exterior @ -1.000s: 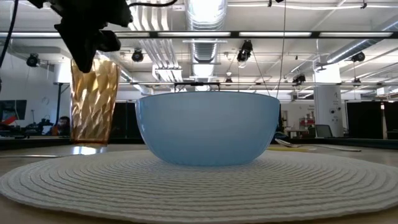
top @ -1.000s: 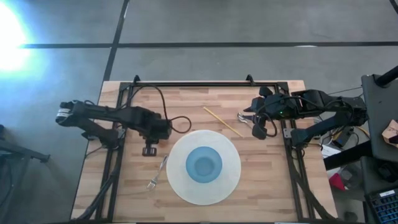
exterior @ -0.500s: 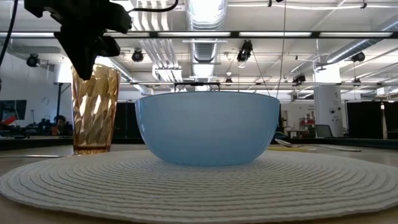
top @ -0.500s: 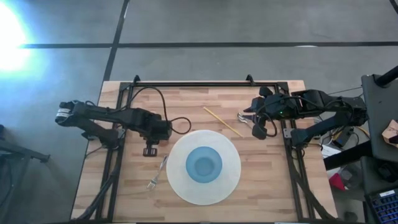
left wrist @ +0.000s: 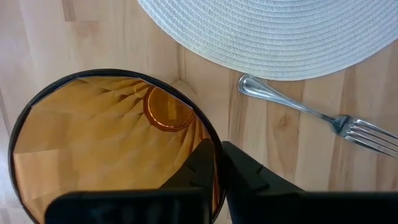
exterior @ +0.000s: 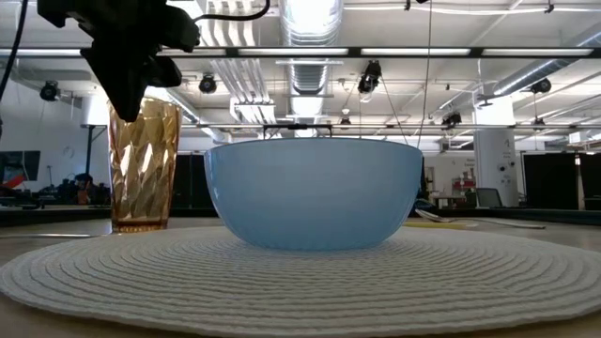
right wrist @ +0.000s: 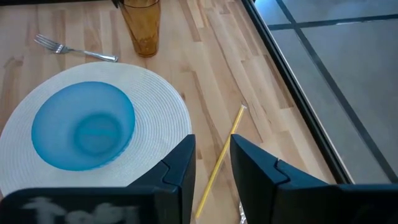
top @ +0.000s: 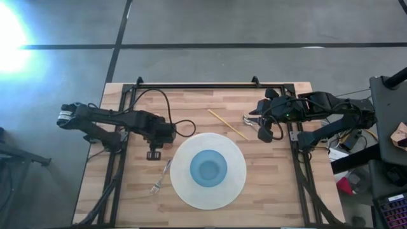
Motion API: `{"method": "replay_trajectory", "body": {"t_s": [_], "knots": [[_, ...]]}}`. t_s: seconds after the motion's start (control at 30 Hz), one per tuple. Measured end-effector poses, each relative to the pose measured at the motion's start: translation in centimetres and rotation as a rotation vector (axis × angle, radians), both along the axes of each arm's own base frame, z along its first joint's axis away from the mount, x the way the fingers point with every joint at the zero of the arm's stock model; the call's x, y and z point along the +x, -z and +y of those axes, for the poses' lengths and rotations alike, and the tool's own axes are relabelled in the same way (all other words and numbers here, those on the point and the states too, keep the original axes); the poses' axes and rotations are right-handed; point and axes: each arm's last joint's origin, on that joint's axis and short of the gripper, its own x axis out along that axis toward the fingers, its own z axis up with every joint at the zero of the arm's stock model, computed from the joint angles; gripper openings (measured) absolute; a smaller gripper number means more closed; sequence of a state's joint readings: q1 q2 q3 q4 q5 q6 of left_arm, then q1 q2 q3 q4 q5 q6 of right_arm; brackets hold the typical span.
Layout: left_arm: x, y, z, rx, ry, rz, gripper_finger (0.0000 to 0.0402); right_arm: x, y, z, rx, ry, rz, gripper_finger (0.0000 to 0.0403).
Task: Pick & Place Utensil
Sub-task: Put the orange cup to the top left of the blue bowl, then put the yellow straw into the cup
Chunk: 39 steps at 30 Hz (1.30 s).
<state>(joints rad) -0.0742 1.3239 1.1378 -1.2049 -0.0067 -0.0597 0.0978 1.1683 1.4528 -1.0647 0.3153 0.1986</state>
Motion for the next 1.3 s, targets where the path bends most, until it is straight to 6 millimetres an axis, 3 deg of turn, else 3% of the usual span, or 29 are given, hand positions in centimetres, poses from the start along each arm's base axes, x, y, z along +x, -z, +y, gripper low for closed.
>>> {"method": "replay_trajectory", "body": {"t_s": [0.53, 0.77, 0.93, 1.3], "knots": [[0.0, 0.0, 0.0, -0.003, -0.021, 0.0, 0.0164, 0.0, 0.0, 0.0, 0.0, 0.0, 0.0, 0.0078], [-0.1, -0.3, 0.0, -0.002, -0.018, 0.004, 0.018, 0.0, 0.0, 0.0, 0.0, 0.0, 0.0, 0.0086], [-0.1, -2.1, 0.0, -0.003, -0.016, -0.018, 0.0177, 0.0, 0.0, 0.0, 0.0, 0.001, 0.0, 0.0083], [-1.3, -8.1, 0.1, 0.001, 0.009, -0.197, 0.0177, 0.0, 0.0, 0.0, -0.001, 0.001, 0.0, 0.0078]]}}
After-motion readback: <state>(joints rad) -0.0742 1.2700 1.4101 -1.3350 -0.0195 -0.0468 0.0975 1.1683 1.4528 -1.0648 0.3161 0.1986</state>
